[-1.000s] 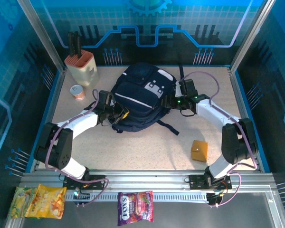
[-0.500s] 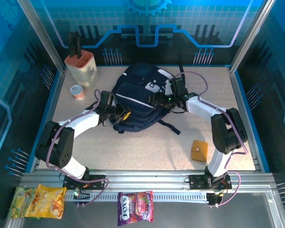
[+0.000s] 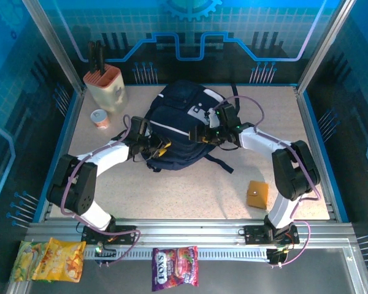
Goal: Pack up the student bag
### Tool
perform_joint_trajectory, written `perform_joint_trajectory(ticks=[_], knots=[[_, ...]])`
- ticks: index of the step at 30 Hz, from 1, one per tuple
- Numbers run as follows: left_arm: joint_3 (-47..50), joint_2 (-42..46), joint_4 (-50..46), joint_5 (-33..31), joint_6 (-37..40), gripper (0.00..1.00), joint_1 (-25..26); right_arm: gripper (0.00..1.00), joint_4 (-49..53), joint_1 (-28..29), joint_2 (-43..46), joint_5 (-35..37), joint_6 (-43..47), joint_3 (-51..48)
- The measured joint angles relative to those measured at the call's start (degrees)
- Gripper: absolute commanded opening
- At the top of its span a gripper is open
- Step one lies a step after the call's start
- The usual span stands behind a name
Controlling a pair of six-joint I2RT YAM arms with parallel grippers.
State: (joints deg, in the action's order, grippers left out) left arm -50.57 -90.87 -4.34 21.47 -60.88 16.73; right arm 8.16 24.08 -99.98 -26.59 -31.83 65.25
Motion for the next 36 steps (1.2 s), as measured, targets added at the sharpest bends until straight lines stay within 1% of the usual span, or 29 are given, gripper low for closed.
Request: perform_joint_trajectory(ticks=[3, 6, 10, 15, 20, 27, 28, 30, 32, 36], knots=[[-0.44, -0.22, -0.48, 0.00, 0.02, 0.41, 0.00, 0.74, 1.29, 0.15, 1.97, -2.12, 2.64, -1.25], [-0.72, -0.22, -0.98, -0.04, 0.63, 0.44, 0.00, 0.73, 2.71, 0.31, 3.52, -2.27, 5.79, -1.57], [-0.98, -0.22, -1.16, -0.04, 1.09, 0.46, 0.04, 0.71, 4.76, 0.42, 4.61, 0.50, 10.84, -1.55], [-1.33, -0.22, -1.44, -0.04, 1.27, 0.47, 0.07, 0.67, 6.38, 0.42, 4.61, 4.87, 16.98, -1.57], [-1.38, -0.22, -1.51, -0.04, 1.29, 0.47, 0.07, 0.62, 5.70, 0.57, 4.57, 6.29, 21.55, -2.10], [-1.49, -0.22, -1.77, -0.04, 1.31, 0.48, 0.07, 0.46, 5.33, 1.66, 2.29, 7.39, 25.68, -1.86], [-1.49, -0.22, -1.79, -0.04, 1.31, 0.48, 0.07, 0.42, 5.33, 1.70, 1.92, 7.65, 26.03, -1.81], [-1.49, -0.22, -1.81, -0.04, 1.31, 0.48, 0.07, 0.29, 5.79, 1.75, 1.03, 8.39, 26.95, -1.27], [-1.49, -0.22, -1.81, -0.04, 1.31, 0.48, 0.07, 0.18, 6.80, 1.75, 0.11, 8.87, 27.34, -0.07], [-1.75, -0.33, -1.84, -0.02, 1.29, 0.47, 0.07, 0.09, 8.94, 2.14, -0.42, 10.01, 27.45, 1.25]])
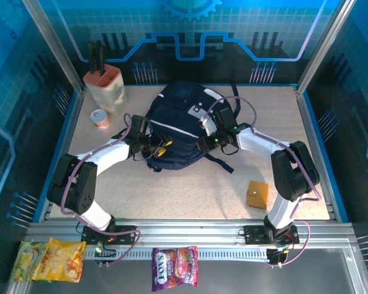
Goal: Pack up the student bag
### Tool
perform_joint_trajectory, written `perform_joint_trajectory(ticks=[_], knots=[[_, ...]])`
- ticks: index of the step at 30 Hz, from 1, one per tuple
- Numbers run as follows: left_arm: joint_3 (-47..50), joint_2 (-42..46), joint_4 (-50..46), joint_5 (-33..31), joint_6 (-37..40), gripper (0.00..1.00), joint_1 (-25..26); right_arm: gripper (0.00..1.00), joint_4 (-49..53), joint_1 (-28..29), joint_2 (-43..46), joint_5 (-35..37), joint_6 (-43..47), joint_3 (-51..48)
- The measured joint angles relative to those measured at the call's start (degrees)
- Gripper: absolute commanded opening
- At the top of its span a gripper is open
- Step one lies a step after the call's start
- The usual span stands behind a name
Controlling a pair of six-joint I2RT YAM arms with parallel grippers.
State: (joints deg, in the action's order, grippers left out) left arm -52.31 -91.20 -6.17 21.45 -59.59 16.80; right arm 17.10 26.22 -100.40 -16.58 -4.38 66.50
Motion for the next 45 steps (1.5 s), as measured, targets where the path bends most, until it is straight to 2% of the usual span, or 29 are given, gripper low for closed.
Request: perform_joint_trajectory(ticks=[7, 16, 19, 24, 29, 32, 39, 45], knots=[[-0.07, 0.00, 0.00, 0.02, -0.04, 0.48, 0.04, 0.08, 2.36, 3.30, 1.57, 5.25, -0.07, -0.02], [-0.59, -1.68, 0.04, -0.20, -0.63, 0.47, 0.66, 0.11, 6.05, 11.74, 2.23, 10.49, -1.81, 2.47], [-0.68, -1.68, 0.02, -0.61, -0.66, 0.48, 0.72, 0.19, 6.47, 12.13, 2.21, 10.97, -3.02, 2.73], [-0.70, -0.24, -1.27, -2.56, 0.42, 0.50, 1.53, 0.46, 5.97, 11.80, 5.03, 9.73, -6.27, 0.63], [-0.70, 5.51, -6.40, -6.62, 3.80, 0.52, 2.38, 0.63, 3.61, 8.09, 14.67, 7.26, -12.31, -5.62], [-1.53, 8.63, -10.69, -10.67, 6.23, 0.53, 4.44, 0.68, 1.07, 4.26, 18.32, 6.51, -16.96, -8.24], [-9.84, 8.44, -19.06, -21.53, 12.28, 0.54, 15.30, 0.72, -4.83, -4.52, 19.80, 3.85, -29.20, -13.05], [-18.62, 1.33, -23.21, -29.62, 17.00, 0.53, 24.41, 0.72, -7.82, -8.55, 19.78, 1.81, -36.96, -14.93]])
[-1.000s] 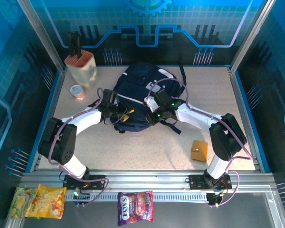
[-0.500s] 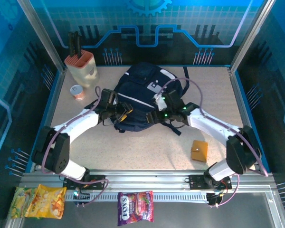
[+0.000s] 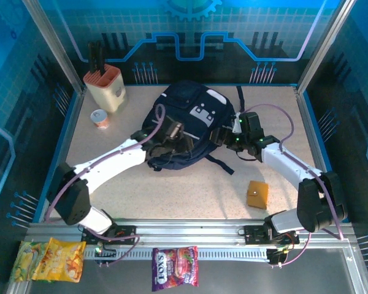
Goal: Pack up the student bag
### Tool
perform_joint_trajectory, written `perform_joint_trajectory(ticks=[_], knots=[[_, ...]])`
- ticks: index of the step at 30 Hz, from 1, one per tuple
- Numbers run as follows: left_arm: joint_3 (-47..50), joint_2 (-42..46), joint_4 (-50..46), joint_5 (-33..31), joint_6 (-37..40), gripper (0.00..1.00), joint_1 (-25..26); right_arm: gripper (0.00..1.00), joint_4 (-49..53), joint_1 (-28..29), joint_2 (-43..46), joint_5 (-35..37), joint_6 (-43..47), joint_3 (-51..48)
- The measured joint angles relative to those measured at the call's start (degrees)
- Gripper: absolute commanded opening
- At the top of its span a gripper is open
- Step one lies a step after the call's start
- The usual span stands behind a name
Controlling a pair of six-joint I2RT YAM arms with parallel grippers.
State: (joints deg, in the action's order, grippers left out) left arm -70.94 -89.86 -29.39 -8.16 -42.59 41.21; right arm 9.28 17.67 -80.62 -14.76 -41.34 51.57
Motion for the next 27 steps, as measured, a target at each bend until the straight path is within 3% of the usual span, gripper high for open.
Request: perform_joint_trajectory(ticks=[5, 15, 25, 27], knots=[[-4.22, -6.84, -2.97, -4.09, 3.34, 0.49, 3.78, 0.72, -1.81, -0.46, -0.11, -1.36, -3.72, -0.15], [-8.79, -14.16, -6.25, -6.78, 7.21, 0.36, 4.09, 0.72, -3.39, -0.61, -0.42, -2.34, -6.21, -0.17], [-9.60, -14.78, -7.30, -8.98, 8.63, 0.01, 4.13, 0.68, -5.46, -0.79, -1.95, -3.87, -8.90, -1.79], [-9.60, -14.78, -7.23, -8.96, 8.90, 0.00, 4.13, 0.67, -5.81, -0.85, -2.49, -4.39, -10.82, -2.38]])
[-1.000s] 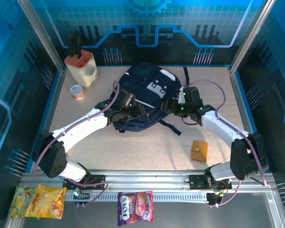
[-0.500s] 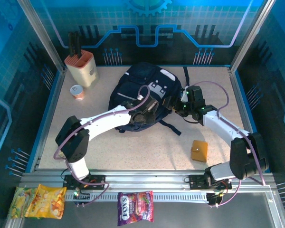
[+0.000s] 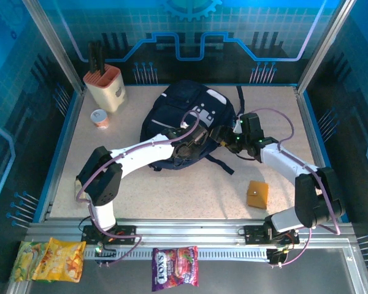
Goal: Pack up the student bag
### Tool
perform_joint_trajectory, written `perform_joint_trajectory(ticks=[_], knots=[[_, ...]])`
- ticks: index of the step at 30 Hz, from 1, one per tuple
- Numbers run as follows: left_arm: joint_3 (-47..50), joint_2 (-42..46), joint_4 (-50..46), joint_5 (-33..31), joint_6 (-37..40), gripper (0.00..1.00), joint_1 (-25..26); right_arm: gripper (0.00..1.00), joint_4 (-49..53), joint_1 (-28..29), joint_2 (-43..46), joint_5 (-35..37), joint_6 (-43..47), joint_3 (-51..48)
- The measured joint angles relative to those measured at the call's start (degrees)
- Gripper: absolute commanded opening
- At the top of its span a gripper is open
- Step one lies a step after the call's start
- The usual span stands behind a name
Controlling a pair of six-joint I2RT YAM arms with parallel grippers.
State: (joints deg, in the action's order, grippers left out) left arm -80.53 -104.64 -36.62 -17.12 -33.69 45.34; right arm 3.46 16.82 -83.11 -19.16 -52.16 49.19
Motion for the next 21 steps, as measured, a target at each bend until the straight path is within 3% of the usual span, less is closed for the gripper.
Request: perform_joint_trajectory(ticks=[7, 11, 21], knots=[[0.76, 0.22, 2.43, 1.16, 0.96, 0.00, 0.00, 0.61, -6.43, 0.39, -1.99, -2.47, -11.26, -1.99], [0.98, 0.52, 2.69, 1.51, 1.11, 0.00, 0.00, 0.50, -9.40, 1.97, -4.42, -3.02, -15.91, -0.96], [1.99, 1.73, 3.91, 1.51, 1.31, 0.00, -0.02, 0.36, -10.32, 4.74, -13.22, -5.11, -20.33, 6.56]])
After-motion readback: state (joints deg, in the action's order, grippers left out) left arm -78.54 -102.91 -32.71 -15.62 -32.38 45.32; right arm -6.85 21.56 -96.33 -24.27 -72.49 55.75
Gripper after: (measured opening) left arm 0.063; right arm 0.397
